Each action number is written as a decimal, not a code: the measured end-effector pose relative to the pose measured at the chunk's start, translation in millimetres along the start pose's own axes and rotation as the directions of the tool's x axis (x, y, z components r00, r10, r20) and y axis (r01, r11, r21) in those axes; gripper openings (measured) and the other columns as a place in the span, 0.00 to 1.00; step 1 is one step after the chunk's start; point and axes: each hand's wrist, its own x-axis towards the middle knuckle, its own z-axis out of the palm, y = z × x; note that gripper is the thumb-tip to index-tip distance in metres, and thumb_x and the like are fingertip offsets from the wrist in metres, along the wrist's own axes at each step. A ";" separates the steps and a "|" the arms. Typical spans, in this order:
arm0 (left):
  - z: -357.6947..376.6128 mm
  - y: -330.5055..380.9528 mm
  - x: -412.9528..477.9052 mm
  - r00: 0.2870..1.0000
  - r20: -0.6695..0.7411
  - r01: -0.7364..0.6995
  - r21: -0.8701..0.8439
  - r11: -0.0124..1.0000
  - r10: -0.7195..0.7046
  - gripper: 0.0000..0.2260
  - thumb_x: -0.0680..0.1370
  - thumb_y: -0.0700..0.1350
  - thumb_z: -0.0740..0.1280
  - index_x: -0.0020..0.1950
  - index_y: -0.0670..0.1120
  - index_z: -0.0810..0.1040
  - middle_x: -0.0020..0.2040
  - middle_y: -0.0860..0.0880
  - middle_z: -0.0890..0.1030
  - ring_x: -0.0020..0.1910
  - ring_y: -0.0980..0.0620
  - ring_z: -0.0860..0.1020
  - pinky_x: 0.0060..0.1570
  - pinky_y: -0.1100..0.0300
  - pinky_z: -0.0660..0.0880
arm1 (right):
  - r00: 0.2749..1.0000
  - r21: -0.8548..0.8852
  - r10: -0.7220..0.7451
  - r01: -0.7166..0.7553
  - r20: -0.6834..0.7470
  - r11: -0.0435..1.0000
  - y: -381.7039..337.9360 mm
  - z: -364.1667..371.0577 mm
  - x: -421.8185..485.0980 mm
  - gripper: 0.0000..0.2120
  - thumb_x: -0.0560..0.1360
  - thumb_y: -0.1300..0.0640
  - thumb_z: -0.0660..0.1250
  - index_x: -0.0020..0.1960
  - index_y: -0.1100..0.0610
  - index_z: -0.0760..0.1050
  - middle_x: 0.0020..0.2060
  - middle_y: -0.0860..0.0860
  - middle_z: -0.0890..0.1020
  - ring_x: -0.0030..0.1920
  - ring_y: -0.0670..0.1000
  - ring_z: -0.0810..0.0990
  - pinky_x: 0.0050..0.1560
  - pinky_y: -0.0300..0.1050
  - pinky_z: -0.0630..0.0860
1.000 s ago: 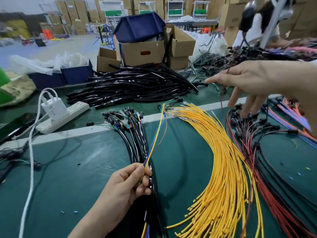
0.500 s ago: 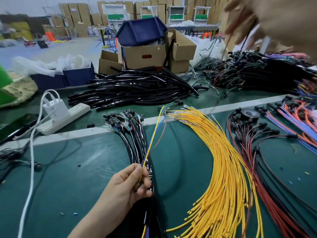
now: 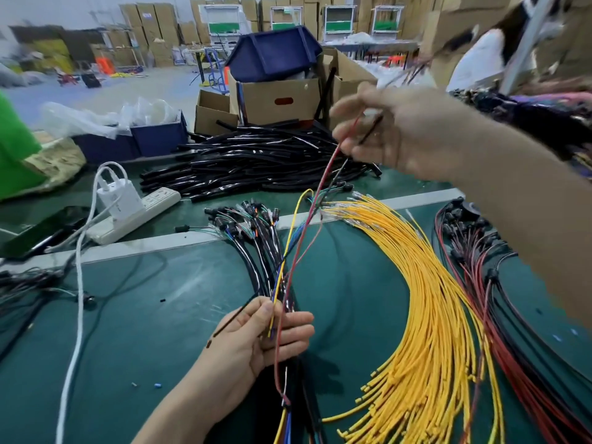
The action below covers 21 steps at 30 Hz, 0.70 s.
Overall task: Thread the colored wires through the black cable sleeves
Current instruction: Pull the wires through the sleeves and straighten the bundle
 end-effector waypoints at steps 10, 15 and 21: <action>-2.3 4.9 -1.8 0.996 -0.014 0.092 0.049 0.995 -0.091 0.08 0.71 0.45 0.63 0.41 0.40 0.74 0.40 0.38 0.84 0.26 0.53 0.79 0.25 0.63 0.77 | 0.907 -0.135 0.421 -0.421 -0.030 0.897 56.4 -24.4 23.4 0.17 0.82 0.47 0.55 0.50 0.57 0.77 0.33 0.52 0.81 0.34 0.51 0.83 0.34 0.42 0.80; -3.3 4.8 -2.4 0.996 0.027 0.083 0.013 0.996 -0.084 0.08 0.71 0.44 0.64 0.42 0.40 0.76 0.40 0.38 0.83 0.24 0.55 0.75 0.25 0.65 0.76 | 0.779 -0.191 0.627 -0.617 -0.011 0.763 78.1 -51.0 18.4 0.27 0.75 0.38 0.61 0.41 0.64 0.76 0.52 0.63 0.82 0.50 0.65 0.83 0.42 0.50 0.83; -4.4 4.7 -2.0 0.998 0.030 0.054 0.025 0.998 -0.055 0.09 0.71 0.45 0.65 0.43 0.39 0.75 0.34 0.41 0.80 0.24 0.55 0.73 0.25 0.66 0.74 | 0.925 -0.680 0.284 -0.379 -0.253 0.628 77.7 -39.4 2.8 0.19 0.76 0.47 0.66 0.43 0.64 0.77 0.44 0.59 0.84 0.42 0.58 0.84 0.45 0.51 0.81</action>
